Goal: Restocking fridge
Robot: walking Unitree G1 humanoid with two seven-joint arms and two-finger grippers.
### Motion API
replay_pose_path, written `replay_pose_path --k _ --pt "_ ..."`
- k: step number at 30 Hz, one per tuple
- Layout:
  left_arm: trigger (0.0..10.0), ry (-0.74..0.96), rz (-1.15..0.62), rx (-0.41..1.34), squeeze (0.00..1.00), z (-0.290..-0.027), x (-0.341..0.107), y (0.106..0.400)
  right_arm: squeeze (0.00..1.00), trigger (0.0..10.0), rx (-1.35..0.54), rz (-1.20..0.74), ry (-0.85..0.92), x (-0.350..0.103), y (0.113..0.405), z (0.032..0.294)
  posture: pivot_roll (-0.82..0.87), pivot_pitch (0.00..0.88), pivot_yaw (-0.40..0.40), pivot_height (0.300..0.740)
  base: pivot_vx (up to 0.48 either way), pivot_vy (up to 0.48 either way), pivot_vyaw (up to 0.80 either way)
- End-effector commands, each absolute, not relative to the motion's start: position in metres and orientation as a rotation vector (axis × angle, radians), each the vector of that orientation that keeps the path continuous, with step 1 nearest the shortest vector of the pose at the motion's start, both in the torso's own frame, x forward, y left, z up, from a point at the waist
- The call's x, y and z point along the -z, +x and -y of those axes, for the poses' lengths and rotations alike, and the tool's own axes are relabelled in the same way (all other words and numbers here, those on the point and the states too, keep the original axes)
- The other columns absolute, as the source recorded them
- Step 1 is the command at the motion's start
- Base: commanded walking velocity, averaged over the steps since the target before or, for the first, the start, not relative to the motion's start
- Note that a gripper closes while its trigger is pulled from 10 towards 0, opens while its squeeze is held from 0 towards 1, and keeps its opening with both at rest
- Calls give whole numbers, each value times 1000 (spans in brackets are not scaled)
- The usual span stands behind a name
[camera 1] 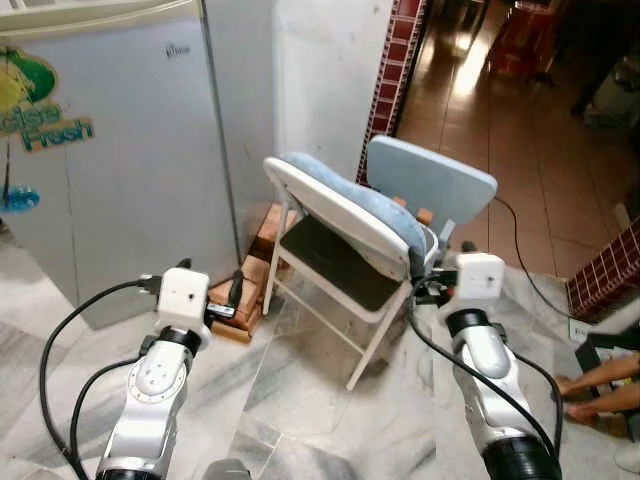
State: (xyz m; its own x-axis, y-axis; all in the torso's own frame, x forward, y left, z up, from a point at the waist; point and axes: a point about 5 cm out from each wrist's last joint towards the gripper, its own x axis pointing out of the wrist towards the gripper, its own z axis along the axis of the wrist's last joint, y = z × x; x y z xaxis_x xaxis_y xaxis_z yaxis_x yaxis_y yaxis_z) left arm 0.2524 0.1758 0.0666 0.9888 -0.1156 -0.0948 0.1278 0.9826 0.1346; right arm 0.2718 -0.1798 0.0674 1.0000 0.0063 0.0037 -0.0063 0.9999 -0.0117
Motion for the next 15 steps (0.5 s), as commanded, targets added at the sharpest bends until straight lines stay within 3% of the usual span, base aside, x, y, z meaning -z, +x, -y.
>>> replay_pose_path --k 1,7,15 --pt "10000 144 -90 131 0 -175 -68 250 0 10000 3 14 20 -73 273 179 6 0 -28 740 0 480 0" --pt "10000 185 -109 187 0 -177 -73 257 0 10000 57 6 53 -73 266 184 -6 0 -25 740 0 477 0" --pt "10000 282 -140 269 0 -185 -77 265 0 10000 -20 -44 -14 -77 271 178 -5 0 -29 740 0 436 0"
